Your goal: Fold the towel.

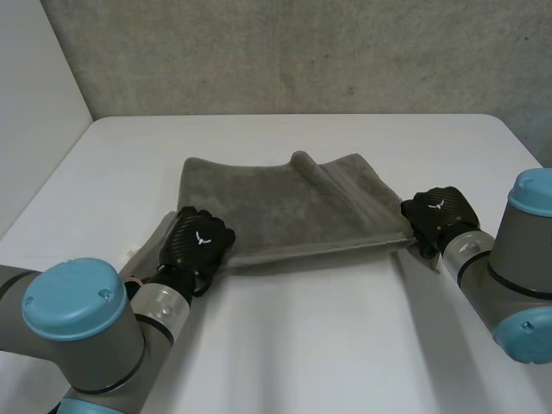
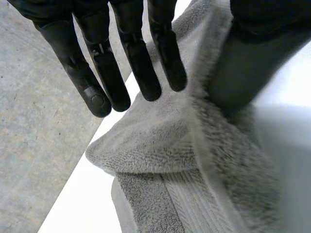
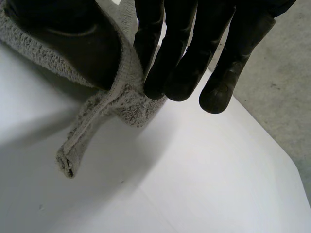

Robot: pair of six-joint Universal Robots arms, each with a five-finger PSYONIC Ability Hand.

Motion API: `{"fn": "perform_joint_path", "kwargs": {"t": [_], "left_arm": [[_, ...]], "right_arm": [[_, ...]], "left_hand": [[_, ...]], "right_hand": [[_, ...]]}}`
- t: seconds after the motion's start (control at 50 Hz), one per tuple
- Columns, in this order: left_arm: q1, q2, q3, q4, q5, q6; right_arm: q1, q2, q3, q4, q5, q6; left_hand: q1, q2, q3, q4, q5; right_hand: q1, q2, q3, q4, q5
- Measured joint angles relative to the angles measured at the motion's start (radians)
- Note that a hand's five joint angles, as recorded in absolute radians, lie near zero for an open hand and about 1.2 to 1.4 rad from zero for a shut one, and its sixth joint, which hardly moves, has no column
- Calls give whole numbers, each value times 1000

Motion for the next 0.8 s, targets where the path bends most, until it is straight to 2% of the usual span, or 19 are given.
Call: {"fn": "perform_joint_path", "kwargs": {"t": [0.06, 0.34, 0.8], "left_arm": [[12, 0, -2, -1, -1, 1], [99, 4, -14, -4, -4, 2], [106, 6, -14, -68, 5, 10]], "right_arm": [[-5, -5, 3, -3, -1, 0], [-73, 3, -10, -12, -5, 3], [-95, 6, -15, -14, -6, 7]], "left_hand": [[-92, -99, -102, -93, -108], [-101, -109, -118, -101, -136], [-78, -96, -89, -83, -95]], "right_hand": [[0, 0, 0, 0, 0], [0, 1, 0, 0, 0], [0, 1, 0, 0, 0]]}}
